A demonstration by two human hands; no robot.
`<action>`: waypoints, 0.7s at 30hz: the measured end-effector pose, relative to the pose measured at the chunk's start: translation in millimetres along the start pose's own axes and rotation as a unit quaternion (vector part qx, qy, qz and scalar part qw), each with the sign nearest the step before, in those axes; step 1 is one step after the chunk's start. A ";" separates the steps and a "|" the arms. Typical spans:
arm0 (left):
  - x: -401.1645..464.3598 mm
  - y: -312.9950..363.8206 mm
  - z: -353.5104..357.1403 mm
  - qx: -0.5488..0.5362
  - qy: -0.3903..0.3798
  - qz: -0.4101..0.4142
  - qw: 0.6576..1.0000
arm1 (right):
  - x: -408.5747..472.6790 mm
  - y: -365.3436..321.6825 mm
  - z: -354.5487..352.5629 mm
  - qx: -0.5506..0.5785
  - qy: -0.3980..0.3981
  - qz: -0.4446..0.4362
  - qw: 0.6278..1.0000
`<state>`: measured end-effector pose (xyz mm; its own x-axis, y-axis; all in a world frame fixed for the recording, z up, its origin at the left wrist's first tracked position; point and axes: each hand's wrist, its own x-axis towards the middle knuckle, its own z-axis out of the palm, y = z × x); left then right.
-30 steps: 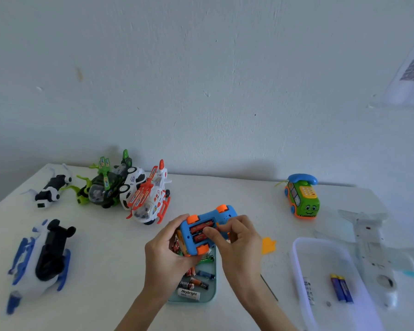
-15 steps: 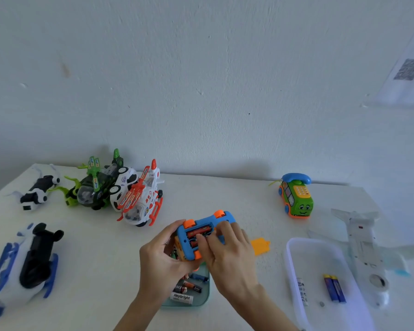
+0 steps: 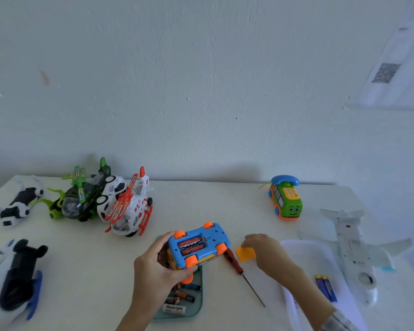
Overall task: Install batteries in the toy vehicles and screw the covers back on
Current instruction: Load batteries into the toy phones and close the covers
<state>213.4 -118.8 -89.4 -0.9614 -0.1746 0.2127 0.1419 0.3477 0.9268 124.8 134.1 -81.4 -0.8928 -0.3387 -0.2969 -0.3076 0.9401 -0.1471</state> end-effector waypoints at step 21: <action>0.0 16.1 3.2 -0.046 -0.056 -0.047 0.996 | -39.5 -42.9 -67.2 0.146 0.233 -0.046 0.960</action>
<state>214.9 -110.3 -75.4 -0.9909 -0.0965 0.0933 0.0668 0.2486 0.9663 151.2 109.8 0.1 -0.9377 -0.3003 0.1745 -0.3470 0.8331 -0.4308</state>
